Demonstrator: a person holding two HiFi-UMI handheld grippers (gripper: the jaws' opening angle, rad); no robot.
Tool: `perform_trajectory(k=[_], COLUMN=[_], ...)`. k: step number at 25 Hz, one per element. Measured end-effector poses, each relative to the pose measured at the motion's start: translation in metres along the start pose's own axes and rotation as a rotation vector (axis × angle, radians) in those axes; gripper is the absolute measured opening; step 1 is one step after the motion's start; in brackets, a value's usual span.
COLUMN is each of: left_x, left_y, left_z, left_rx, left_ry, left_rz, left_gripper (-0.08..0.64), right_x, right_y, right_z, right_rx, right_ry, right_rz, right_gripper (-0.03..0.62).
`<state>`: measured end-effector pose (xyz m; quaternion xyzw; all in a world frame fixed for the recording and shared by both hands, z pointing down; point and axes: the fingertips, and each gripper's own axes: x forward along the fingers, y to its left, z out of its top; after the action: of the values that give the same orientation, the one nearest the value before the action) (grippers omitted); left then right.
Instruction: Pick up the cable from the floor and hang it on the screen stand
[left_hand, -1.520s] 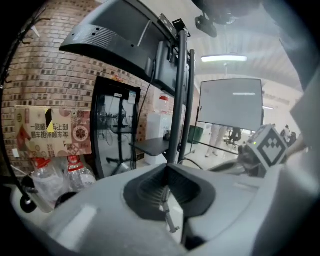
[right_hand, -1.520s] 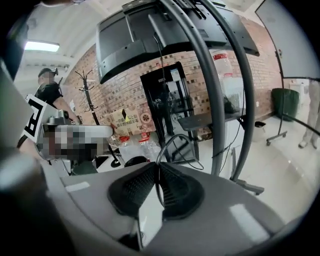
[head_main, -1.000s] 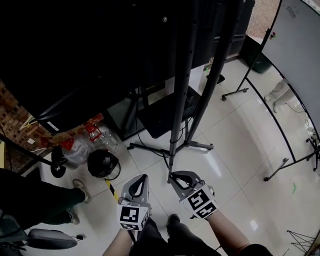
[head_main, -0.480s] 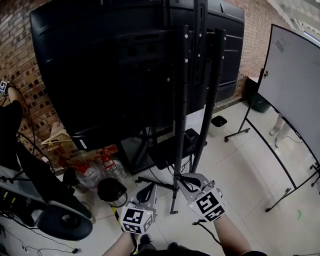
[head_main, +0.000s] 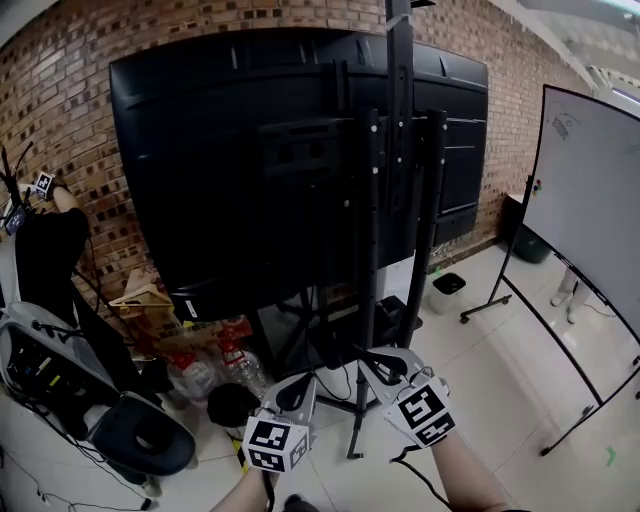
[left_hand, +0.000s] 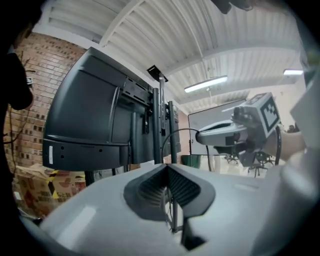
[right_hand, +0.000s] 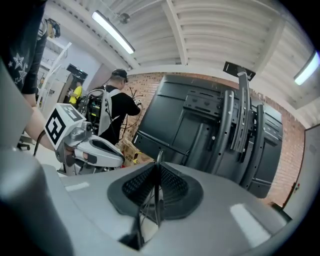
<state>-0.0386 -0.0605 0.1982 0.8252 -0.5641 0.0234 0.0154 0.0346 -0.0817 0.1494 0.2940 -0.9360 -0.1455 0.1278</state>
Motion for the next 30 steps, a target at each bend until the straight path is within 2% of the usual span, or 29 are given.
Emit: perform_trajectory(k=[3, 6, 12, 17, 25, 30], left_x=[0.001, 0.012, 0.045, 0.093, 0.148, 0.176], left_y=[0.000, 0.000, 0.026, 0.055, 0.094, 0.095], left_z=[0.010, 0.015, 0.053, 0.082, 0.149, 0.189], left_rx=[0.014, 0.012, -0.001, -0.011, 0.037, 0.067], left_ry=[0.002, 0.034, -0.037, -0.030, -0.143, -0.183], left_rz=[-0.004, -0.044, -0.088, -0.134, -0.217, -0.268], left_gripper=[0.005, 0.005, 0.005, 0.005, 0.005, 0.005], right_x=[0.001, 0.006, 0.031, 0.062, 0.082, 0.079], right_y=[-0.009, -0.029, -0.077, -0.132, -0.227, -0.274], right_z=[0.010, 0.028, 0.061, 0.102, 0.157, 0.189], right_rx=[-0.003, -0.013, -0.067, -0.071, -0.071, -0.078], right_ry=[-0.019, -0.044, -0.066, -0.110, -0.183, -0.218], right_rz=[0.001, -0.026, -0.082, -0.092, -0.274, -0.352], right_gripper=[0.032, 0.032, 0.032, 0.032, 0.032, 0.031])
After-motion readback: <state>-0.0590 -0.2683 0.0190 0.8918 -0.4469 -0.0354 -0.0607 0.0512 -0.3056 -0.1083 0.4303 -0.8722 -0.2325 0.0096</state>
